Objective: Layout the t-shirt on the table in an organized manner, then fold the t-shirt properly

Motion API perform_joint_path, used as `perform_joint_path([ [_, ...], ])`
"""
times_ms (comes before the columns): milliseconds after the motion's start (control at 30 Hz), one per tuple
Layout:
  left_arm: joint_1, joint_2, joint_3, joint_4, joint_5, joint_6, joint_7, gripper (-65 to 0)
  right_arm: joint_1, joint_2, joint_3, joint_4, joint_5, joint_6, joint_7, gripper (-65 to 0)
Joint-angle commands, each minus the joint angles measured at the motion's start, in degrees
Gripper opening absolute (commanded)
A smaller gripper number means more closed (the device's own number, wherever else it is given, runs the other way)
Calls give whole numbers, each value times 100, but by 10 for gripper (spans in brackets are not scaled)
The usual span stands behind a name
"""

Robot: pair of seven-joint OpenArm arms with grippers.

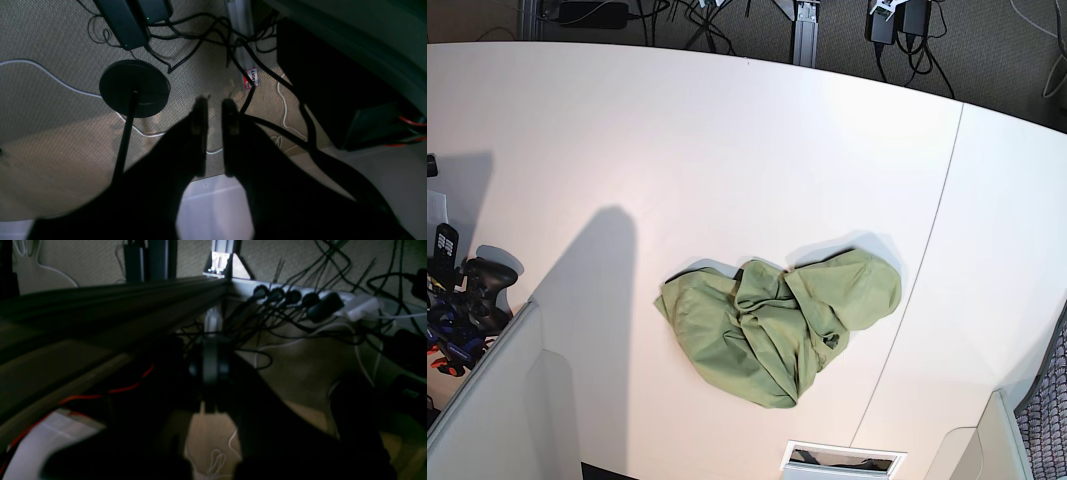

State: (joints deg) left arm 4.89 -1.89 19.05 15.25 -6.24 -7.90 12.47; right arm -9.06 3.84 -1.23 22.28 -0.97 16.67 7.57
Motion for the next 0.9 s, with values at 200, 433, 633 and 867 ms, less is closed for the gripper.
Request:
perform_joint_path([
  [200, -11, 11, 7, 7, 11, 59, 46, -534, -33, 28, 4, 50, -13, 22, 214, -650],
  [433, -9, 9, 7, 7, 11, 59, 138, -534, -37, 28, 4, 48, -13, 24, 210, -650],
  [633, 142, -96, 4, 398, 103, -369, 542, -534, -299, 31, 2, 188, -13, 63, 203, -650],
  [867, 1082, -476, 0, 2063, -219, -975, 448, -534, -1110, 251, 2, 1165, -11, 229, 201, -650],
])
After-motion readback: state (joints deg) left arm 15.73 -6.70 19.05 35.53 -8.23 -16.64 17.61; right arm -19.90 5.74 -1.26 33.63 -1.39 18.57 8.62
